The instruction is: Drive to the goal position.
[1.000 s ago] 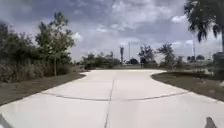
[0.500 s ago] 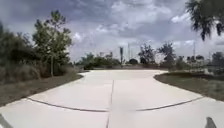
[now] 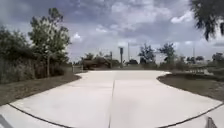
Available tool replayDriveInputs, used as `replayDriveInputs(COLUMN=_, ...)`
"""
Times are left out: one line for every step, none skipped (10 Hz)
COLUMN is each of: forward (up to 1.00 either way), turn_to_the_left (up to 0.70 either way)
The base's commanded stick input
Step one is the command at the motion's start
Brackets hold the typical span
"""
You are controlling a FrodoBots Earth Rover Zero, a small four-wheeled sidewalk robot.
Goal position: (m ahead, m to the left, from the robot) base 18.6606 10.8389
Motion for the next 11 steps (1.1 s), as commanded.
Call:
replayDriveInputs(forward=0.7, turn_to_the_left=0.0)
replayDriveInputs(forward=0.7, turn_to_the_left=0.0)
replayDriveInputs(forward=0.7, turn_to_the_left=0.0)
replayDriveInputs(forward=0.7, turn_to_the_left=0.0)
replayDriveInputs(forward=0.7, turn_to_the_left=0.0)
replayDriveInputs(forward=0.7, turn_to_the_left=0.0)
replayDriveInputs(forward=0.7, turn_to_the_left=0.0)
replayDriveInputs(forward=0.7, turn_to_the_left=0.0)
replayDriveInputs(forward=0.7, turn_to_the_left=0.0)
replayDriveInputs(forward=0.7, turn_to_the_left=0.0)
replayDriveInputs(forward=0.7, turn_to_the_left=0.0)
